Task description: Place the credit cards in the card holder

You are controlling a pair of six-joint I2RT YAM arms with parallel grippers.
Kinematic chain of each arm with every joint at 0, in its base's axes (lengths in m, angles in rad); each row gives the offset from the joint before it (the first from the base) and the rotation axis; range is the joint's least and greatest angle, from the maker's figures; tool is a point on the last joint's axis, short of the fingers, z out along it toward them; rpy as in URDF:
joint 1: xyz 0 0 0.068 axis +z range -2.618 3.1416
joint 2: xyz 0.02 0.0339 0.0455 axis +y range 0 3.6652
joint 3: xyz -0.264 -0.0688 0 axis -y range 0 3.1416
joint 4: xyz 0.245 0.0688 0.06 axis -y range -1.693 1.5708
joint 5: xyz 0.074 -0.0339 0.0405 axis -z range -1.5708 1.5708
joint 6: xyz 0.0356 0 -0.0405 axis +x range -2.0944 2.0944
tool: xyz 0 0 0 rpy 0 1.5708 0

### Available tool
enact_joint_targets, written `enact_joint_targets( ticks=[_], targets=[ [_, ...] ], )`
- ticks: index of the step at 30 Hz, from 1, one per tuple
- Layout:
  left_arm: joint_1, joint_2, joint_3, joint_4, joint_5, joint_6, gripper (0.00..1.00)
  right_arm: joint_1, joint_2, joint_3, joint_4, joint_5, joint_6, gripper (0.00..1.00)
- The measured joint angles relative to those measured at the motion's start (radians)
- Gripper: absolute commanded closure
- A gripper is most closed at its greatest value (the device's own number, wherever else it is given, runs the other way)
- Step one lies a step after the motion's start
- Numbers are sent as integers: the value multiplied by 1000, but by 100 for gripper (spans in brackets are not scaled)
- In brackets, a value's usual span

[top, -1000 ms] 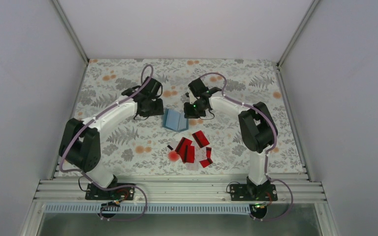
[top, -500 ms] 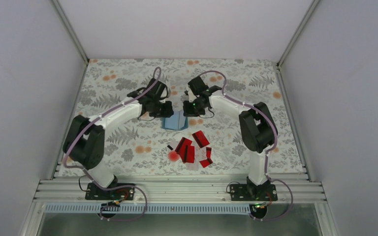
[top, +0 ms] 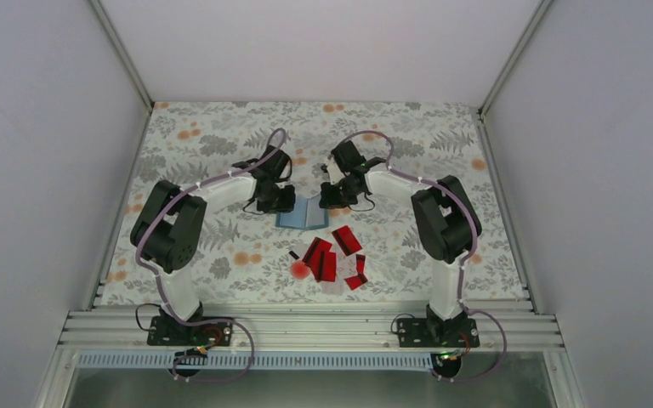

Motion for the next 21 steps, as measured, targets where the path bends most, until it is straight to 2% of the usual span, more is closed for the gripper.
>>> enact_joint_targets(
  ticks=[4, 7, 14, 21],
  targets=[
    [8, 0, -21, 2, -20, -3, 82, -14, 3, -24, 28, -15, -29, 91],
    [12, 0, -42, 2, -32, -3, 82, -19, 19, -27, 43, -16, -48, 83],
    [17, 0, -52, 6, -39, -3, 82, -34, 61, -27, 80, -43, -75, 72],
    [28, 0, -52, 10, -39, -11, 82, -35, 91, 34, 74, -19, -95, 58]
  ],
)
